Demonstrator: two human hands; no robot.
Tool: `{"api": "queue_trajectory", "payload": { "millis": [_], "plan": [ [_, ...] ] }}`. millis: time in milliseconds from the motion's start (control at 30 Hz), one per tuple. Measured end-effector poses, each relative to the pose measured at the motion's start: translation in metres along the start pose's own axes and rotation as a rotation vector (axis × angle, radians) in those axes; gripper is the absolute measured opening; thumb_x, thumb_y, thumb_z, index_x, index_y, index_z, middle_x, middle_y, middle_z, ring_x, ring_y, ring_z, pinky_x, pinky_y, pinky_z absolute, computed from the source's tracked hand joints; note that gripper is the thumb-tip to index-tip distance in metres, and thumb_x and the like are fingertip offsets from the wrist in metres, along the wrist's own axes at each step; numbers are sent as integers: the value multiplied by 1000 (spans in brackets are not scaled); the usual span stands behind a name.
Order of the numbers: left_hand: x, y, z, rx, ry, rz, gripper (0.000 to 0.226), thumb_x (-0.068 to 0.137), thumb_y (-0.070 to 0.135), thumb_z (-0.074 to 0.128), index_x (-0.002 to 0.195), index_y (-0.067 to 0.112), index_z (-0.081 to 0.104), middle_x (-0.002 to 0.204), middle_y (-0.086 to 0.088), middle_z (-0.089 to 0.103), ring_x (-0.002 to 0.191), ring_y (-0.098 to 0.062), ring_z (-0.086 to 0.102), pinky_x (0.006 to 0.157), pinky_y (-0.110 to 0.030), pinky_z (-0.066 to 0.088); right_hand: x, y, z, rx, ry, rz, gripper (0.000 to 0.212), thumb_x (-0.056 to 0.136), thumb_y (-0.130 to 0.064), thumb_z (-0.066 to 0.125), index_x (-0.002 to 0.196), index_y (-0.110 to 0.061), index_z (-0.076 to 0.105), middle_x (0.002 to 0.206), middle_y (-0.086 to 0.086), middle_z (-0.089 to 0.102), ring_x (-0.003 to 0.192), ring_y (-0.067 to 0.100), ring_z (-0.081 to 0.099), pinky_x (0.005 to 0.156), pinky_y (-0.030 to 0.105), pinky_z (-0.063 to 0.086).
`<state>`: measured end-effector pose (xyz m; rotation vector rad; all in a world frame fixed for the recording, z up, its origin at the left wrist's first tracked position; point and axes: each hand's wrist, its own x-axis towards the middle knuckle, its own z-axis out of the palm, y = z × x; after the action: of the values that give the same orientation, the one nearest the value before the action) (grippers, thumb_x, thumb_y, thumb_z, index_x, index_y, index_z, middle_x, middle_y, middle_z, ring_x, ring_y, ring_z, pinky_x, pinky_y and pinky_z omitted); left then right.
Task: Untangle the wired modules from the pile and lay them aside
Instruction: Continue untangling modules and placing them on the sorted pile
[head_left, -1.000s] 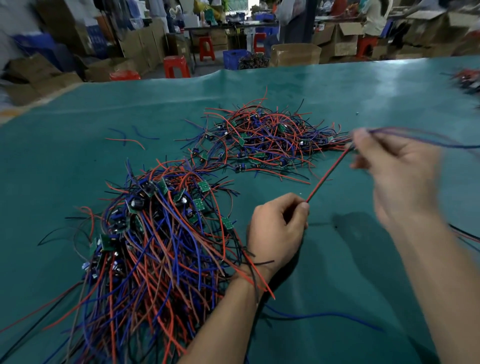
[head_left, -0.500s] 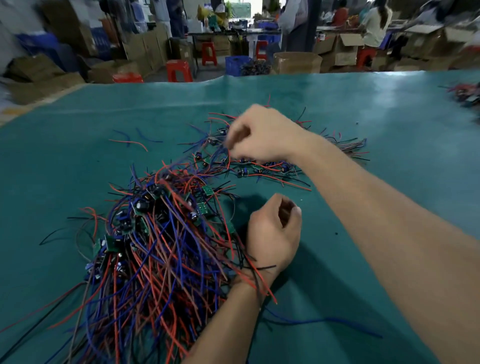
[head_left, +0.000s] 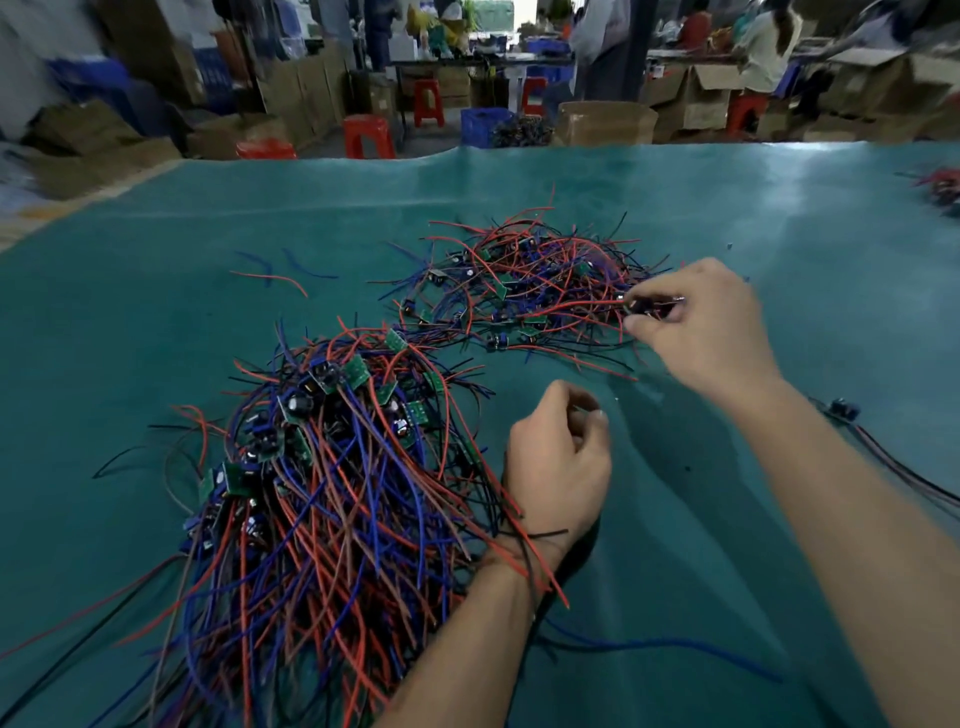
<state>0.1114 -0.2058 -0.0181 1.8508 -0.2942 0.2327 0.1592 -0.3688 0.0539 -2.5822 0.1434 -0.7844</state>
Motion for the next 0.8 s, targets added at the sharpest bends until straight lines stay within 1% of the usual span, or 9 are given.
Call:
{"api": "queue_trajectory", "payload": {
  "millis": [100,167,233,333,433,500,567,667,800],
  "plan": [
    [0,0,0,-56,9,-7,13,95,27,54,89,16,59,72,-1,71,72,-20,68,72,-41,53,-32,-5,-17,93,85,40,17,75,-29,86,91,-27,81,83,-3,63,71,21,59,70,28,36],
    [0,1,-1,-81,6,0,25,97,36,50,88,16,62,73,1,71,71,-16,67,73,-39,53,-57,-16,-18,99,53,-3,11,73,-29,85,81,-26,78,75,-9,67,71,20,57,68,31,40],
    [-1,2,-2,-69,-3,21,33,96,42,48,88,15,66,74,4,70,67,-7,61,70,-33,51,-76,-26,-12,50,-23,-91,8,75,-25,83,79,-21,78,74,-5,71,76,24,54,70,37,46],
    [0,3,-3,-60,-11,30,32,92,38,51,84,13,70,71,6,66,65,-3,54,68,-32,46,-87,-28,-3,12,-117,-146,8,78,-21,79,80,-15,75,76,0,70,80,26,49,72,41,46],
    [0,5,-3,-70,0,-6,25,91,30,56,81,12,71,68,5,65,63,-4,53,65,-31,45,-90,-25,-1,71,-126,-120,13,74,-20,82,83,-17,74,75,-6,68,81,24,53,74,41,47],
    [0,5,-2,-31,24,-19,18,94,18,59,80,12,68,65,6,61,60,-1,49,63,-29,40,-90,-24,-2,149,-177,-85,21,70,-24,86,88,-23,74,72,-10,66,77,20,57,75,37,49],
    [1,3,-2,1,65,-28,18,97,12,56,81,11,64,67,5,60,63,-8,50,66,-33,41,-87,-20,-4,224,-239,-36,25,70,-31,88,90,-28,74,70,-10,65,68,10,59,70,29,50],
    [2,2,-2,-27,111,-32,19,100,13,51,86,9,63,76,0,65,75,-20,58,75,-41,47,-83,-11,-5,285,-297,25,9,77,-25,87,80,-26,78,66,-10,71,59,4,64,61,18,50],
    [0,4,-3,-20,118,15,18,105,15,44,92,15,56,74,7,60,71,-16,58,71,-39,49,-84,-8,-8,607,-431,182,13,83,-14,83,74,-24,82,63,1,73,51,12,65,50,29,52]
  ]
}}
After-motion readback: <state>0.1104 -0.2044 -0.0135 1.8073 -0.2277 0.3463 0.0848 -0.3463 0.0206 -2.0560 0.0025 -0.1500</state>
